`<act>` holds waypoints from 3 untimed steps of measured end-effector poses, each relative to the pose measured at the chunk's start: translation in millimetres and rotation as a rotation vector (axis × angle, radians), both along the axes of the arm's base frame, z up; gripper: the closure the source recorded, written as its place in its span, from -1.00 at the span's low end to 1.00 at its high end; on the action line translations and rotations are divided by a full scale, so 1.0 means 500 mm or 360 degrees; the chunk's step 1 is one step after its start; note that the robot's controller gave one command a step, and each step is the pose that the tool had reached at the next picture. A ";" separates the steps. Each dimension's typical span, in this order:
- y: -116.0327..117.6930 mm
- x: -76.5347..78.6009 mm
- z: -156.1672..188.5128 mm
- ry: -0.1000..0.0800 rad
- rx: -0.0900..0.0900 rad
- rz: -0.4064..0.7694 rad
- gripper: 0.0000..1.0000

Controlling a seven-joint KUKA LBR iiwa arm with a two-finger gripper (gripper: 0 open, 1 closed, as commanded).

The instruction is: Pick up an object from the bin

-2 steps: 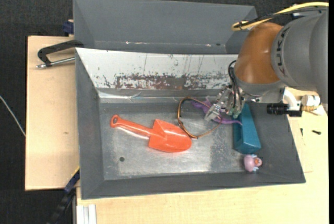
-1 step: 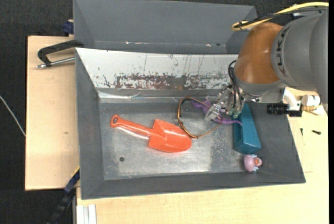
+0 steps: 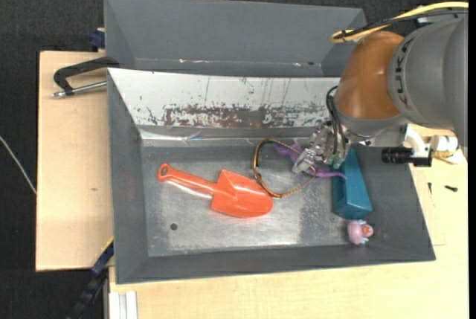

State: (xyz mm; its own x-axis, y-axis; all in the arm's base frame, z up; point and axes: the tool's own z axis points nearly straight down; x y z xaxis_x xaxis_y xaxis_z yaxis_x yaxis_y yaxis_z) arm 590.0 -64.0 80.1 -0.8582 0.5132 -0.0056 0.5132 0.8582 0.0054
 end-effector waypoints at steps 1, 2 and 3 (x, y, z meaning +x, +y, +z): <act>0.000 -0.002 0.024 0.0009 0.0000 0.0000 1.00; 0.000 0.000 0.050 0.0006 -0.0001 0.0000 1.00; 0.000 0.001 0.070 0.0003 -0.0001 0.0000 1.00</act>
Offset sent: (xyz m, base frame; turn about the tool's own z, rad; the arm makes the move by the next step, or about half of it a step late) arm 0.0001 0.0002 0.0137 0.0000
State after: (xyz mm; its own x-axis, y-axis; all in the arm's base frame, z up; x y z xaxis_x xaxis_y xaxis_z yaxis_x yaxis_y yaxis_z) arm 590.6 -64.1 115.0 -0.8583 0.5131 -0.0047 0.5131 0.8583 0.0038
